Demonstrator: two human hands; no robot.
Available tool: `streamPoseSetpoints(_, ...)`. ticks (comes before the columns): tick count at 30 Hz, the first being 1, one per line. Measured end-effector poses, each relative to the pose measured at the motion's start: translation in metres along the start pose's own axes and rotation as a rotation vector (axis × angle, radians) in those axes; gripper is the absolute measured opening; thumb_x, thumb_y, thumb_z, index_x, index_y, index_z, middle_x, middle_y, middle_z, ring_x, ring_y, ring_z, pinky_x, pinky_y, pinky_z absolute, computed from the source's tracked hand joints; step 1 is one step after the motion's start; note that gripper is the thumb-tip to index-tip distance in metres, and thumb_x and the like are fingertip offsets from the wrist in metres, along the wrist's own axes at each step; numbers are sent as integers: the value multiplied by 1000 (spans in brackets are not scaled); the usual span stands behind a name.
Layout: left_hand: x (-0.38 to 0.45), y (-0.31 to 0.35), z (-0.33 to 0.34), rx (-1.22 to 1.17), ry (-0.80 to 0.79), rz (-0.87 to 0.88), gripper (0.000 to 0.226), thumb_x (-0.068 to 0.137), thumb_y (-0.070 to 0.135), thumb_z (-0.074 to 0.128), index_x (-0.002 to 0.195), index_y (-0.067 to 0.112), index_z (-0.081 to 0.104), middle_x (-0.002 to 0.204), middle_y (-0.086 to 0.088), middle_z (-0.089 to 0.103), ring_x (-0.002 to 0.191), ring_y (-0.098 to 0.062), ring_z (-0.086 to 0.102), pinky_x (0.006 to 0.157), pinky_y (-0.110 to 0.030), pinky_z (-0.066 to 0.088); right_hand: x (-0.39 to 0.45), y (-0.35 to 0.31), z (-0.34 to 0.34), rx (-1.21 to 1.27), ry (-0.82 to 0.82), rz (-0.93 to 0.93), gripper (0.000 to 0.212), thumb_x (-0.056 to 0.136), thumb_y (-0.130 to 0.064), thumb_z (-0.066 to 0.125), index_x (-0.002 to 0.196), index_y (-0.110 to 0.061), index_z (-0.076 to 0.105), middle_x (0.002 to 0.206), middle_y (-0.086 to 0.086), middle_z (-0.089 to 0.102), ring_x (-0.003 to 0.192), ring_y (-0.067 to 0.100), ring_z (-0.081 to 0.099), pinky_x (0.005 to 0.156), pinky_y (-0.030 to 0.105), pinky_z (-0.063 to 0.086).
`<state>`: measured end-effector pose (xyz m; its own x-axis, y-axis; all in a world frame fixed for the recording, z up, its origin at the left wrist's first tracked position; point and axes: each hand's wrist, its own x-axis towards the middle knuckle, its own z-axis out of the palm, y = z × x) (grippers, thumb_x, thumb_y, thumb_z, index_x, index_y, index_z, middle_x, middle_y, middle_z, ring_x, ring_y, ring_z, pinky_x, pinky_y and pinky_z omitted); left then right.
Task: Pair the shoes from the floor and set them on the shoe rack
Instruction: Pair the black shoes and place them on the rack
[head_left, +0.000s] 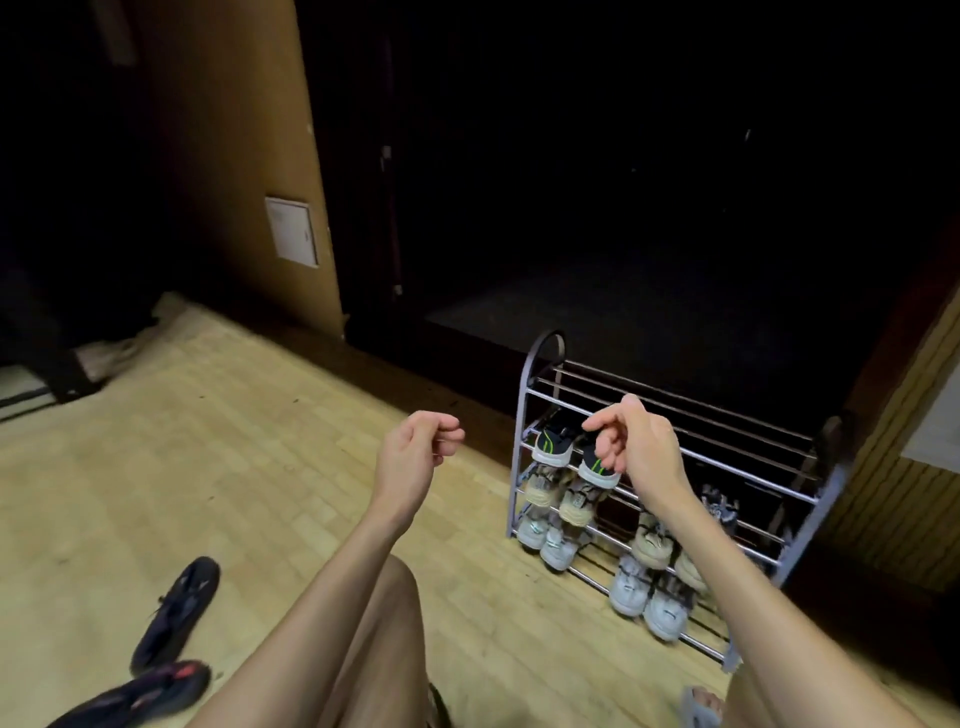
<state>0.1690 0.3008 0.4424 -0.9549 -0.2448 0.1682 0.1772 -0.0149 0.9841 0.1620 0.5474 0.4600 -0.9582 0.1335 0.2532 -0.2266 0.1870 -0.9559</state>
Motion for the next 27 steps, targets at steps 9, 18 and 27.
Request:
streamPoseSetpoints(9, -8, 7, -121, -3, 253, 17, 30, 97, 14, 42, 85, 15, 70, 83, 0, 73, 71, -10, 60, 69, -24, 46, -5, -26, 120, 38, -257, -23, 49, 106, -28, 30, 89, -9, 71, 71, 9, 64, 62, 18, 54, 52, 26, 40)
streamPoseSetpoints(18, -11, -22, -205, -33, 349, -39, 28, 96, 15, 43, 86, 14, 69, 82, -1, 73, 68, -10, 59, 68, -25, 45, -22, -12, 237, -4, -409, 41, 44, 98, -38, 36, 91, -15, 73, 81, 5, 71, 71, 13, 60, 58, 28, 44)
streamPoseSetpoints(27, -6, -49, -290, -22, 522, -118, 29, 96, 16, 43, 83, 14, 69, 79, -2, 72, 64, -12, 57, 64, -26, 43, -21, -8, 312, -30, -499, 77, 43, 103, -30, 34, 96, -10, 72, 87, 12, 70, 71, 13, 58, 59, 27, 44)
